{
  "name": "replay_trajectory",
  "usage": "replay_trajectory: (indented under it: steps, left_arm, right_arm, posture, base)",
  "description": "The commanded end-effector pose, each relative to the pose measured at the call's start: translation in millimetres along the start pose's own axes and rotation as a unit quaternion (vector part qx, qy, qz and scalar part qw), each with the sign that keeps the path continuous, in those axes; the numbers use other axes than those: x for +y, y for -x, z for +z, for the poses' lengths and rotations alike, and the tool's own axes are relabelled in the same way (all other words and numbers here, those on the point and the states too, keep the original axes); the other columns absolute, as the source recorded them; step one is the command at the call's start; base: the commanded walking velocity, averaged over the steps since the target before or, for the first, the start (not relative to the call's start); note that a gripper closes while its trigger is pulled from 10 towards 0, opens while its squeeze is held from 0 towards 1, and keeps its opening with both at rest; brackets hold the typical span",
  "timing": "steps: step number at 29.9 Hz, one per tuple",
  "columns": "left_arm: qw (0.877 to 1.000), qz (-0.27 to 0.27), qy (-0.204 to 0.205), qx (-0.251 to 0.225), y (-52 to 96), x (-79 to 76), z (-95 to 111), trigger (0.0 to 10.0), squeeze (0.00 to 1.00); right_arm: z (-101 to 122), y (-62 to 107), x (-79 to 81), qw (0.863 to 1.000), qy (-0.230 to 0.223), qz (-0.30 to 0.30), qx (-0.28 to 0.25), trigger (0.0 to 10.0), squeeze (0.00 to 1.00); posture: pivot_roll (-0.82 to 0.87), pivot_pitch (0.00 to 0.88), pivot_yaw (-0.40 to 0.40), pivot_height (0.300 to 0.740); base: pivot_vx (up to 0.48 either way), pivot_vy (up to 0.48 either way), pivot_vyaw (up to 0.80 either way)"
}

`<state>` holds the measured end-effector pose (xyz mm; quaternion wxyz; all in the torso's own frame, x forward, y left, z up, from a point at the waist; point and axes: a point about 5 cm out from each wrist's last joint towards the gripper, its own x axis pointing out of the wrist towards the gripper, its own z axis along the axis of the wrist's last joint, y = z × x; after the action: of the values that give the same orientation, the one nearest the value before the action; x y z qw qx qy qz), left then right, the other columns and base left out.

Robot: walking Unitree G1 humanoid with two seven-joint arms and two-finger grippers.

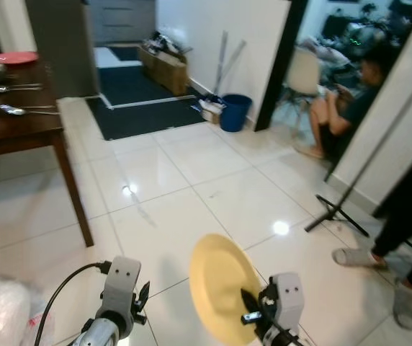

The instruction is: Setting the table

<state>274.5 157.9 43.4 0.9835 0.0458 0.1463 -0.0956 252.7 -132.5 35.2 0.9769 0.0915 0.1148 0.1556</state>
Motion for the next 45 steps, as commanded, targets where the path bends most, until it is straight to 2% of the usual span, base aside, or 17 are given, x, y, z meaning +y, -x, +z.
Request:
replay_trajectory:
  steps: [1, 24, 45]
  left_arm:
    - [1.0, -0.009, -0.004, -0.004, -0.1, -3.4, -1, 10.0, 0.0]
    - [0.999, -0.031, -0.015, -0.017, -8.8, -8.8, 2, 10.0, 0.0]
    - [0.999, -0.045, -0.02, -0.022, -16.5, -11.0, 5, 10.0, 0.0]
  right_arm:
    - [1, 0.5, -3.8, 1.0, 0.007, -0.008, -0.004, 10.0, 0.0]
    - [0, 2.0, -9.0, 1.0, 0.009, -0.022, -0.014, 10.0, 0.0]
    - [0, 3.8, -14.9, 0.999, 0.009, -0.039, -0.021, 10.0, 0.0]
  posture:
    - [0.0, 0.052, 0.047, 0.74]
    - [-0.02, 0.046, 0.064, 0.74]
    - [-0.04, 0.035, 0.086, 0.74]
  base:
    - [0.262, 0.0, 0.0]
    - [0.48, 0.0, 0.0]
    - [0.48, 0.0, -0.78]
